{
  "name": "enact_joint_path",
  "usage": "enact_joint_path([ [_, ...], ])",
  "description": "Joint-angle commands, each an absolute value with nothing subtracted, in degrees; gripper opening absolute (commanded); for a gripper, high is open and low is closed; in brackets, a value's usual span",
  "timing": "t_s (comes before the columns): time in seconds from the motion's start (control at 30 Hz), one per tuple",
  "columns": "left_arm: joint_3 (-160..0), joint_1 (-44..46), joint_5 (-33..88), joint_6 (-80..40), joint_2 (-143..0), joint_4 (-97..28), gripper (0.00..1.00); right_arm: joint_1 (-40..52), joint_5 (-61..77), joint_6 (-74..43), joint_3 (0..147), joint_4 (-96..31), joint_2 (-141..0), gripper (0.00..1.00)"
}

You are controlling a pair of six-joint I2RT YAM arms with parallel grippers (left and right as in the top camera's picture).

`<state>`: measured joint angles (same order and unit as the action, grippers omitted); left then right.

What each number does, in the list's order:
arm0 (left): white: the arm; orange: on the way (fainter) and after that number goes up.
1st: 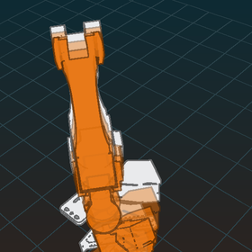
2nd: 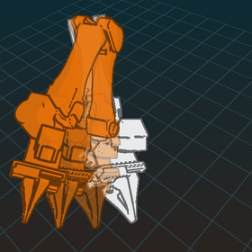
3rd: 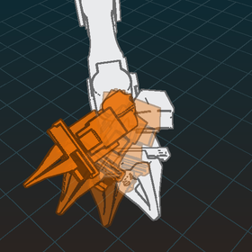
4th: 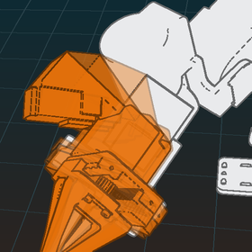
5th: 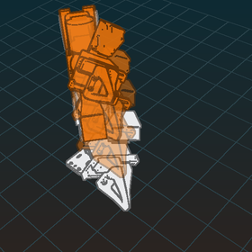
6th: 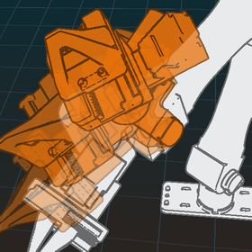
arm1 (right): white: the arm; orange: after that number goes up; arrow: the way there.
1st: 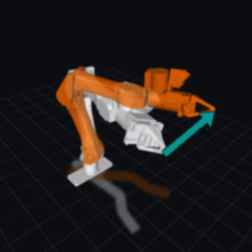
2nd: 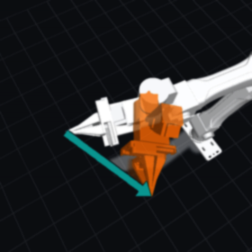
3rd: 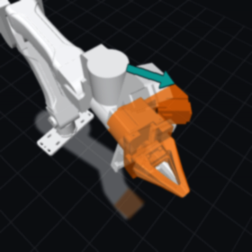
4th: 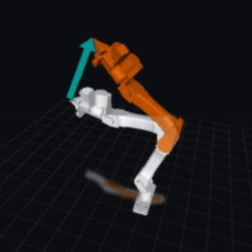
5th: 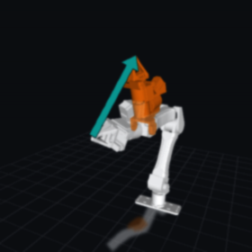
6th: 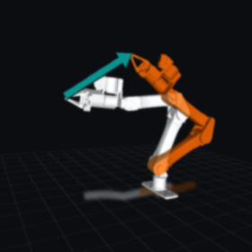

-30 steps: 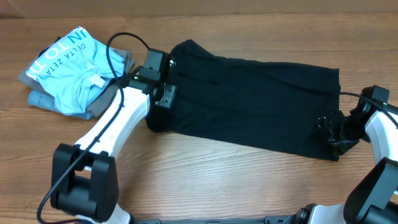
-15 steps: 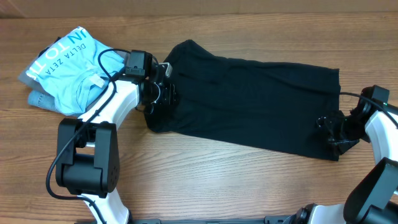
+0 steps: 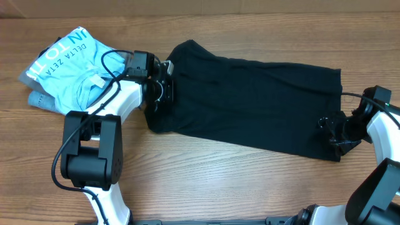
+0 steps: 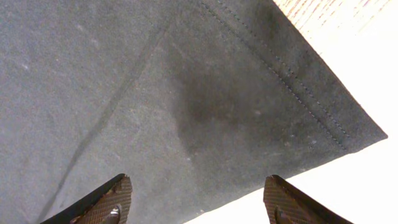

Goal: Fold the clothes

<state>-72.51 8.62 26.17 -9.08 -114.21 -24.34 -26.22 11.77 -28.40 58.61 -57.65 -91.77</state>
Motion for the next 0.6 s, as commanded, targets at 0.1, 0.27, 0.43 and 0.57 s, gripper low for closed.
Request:
enact_joint_path([
  [0.1,-75.1,9.1,29.2,-4.3,-107.5,-19.4,0.04,-26.3,11.7,-28.1,59.2,-57.4,-90.7,0.72],
  [0.27,-74.6,11.6,26.2,0.4,-108.6,-19.8,0.07,-26.3,11.6,-28.1,59.2,-57.3,-90.7,0.72],
  [0.43,-74.6,12.7,20.4,1.0,-109.1,-20.8,0.25,-26.3,11.6,-28.1,59.2,-57.4,-90.7,0.72],
  [0.57,-74.6,12.6,17.4,0.2,-109.1,-24.7,0.31,-26.3,11.6,-28.1,59.2,-57.4,-90.7,0.73],
])
